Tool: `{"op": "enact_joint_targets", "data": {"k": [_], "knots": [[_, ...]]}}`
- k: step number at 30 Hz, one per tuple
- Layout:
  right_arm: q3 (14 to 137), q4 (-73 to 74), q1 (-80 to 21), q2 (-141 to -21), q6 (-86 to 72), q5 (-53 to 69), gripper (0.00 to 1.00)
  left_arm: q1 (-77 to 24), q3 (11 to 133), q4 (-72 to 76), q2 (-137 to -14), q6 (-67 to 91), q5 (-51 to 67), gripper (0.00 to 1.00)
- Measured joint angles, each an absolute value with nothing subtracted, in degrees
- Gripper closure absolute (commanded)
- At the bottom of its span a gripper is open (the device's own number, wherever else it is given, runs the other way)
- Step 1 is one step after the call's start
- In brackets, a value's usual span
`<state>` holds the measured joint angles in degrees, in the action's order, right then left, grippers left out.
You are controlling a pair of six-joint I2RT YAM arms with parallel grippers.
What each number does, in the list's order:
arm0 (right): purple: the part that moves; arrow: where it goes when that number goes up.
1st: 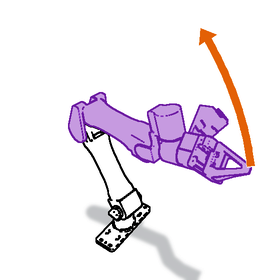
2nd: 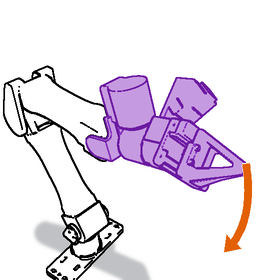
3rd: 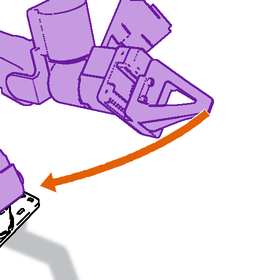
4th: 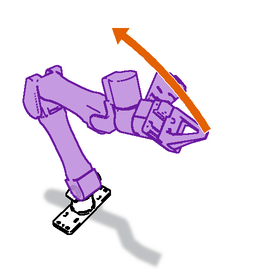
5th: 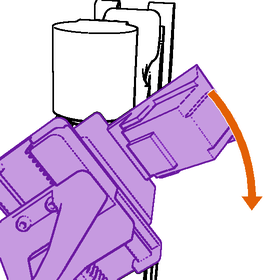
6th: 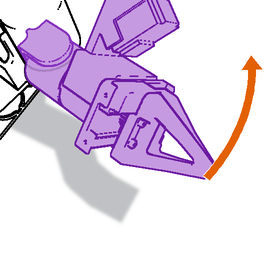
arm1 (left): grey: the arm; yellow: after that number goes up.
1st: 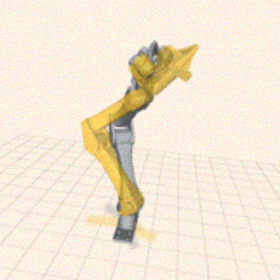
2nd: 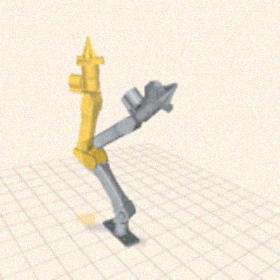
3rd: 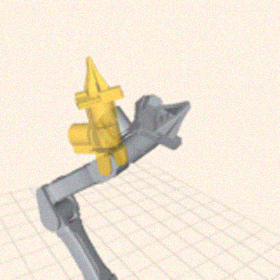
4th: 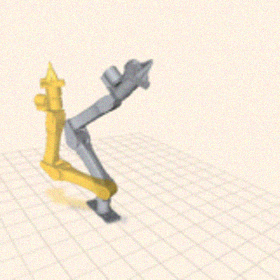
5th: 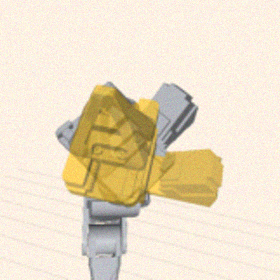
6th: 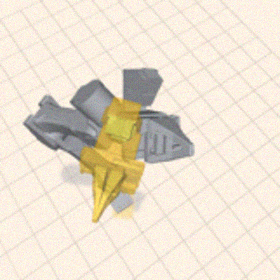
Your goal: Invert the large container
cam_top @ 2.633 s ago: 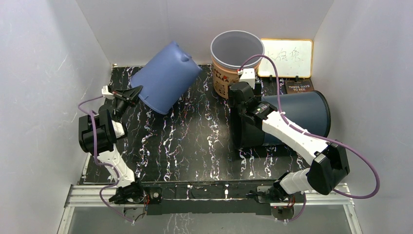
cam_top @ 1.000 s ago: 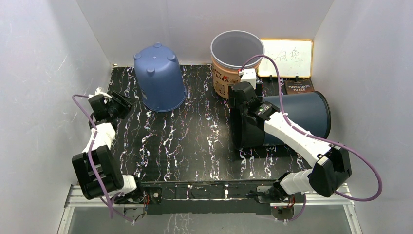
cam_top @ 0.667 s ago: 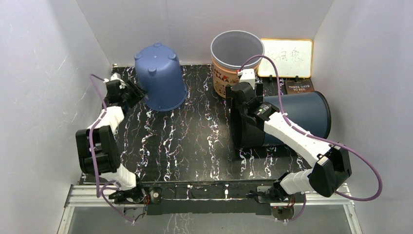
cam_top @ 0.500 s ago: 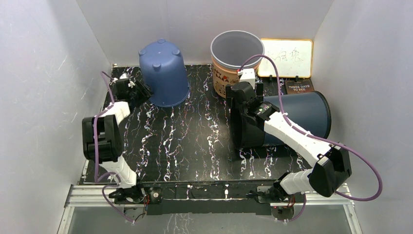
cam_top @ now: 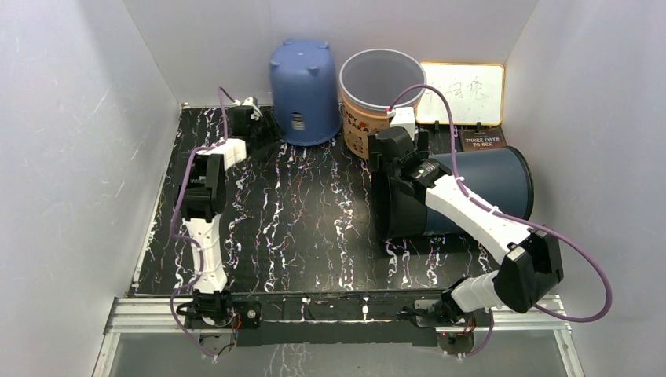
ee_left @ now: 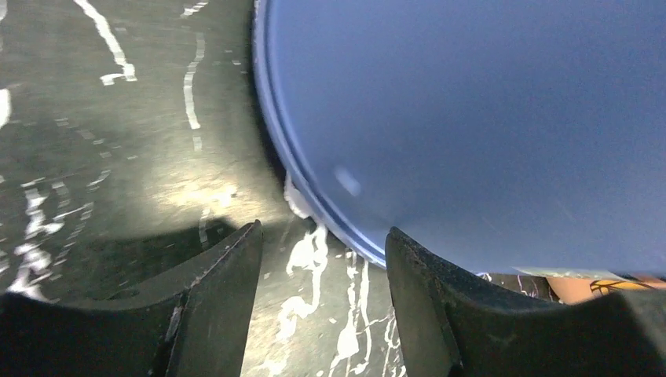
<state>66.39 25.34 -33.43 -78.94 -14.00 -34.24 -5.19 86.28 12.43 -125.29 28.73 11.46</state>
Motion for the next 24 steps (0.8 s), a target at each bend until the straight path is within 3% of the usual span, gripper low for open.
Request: {"op": "enact_joint_targets", "data": {"k": [5, 9, 24], "knots": [[67.5, 25.3, -32.9, -80.3, -13.9, -33.7, 0.02, -7.1, 86.6, 13.8, -126.5, 28.7, 12.7, 0.42], [67.9, 25.5, -32.9, -80.6, -13.9, -32.8, 0.02, -6.9, 80.1, 13.6, -122.2, 28.3, 12.1, 0.39], [68.0, 32.4, -35.2, -76.6, -14.7, -33.3, 0.02, -8.4, 58.0, 4.6, -89.3, 26.2, 14.0, 0.43]]}}
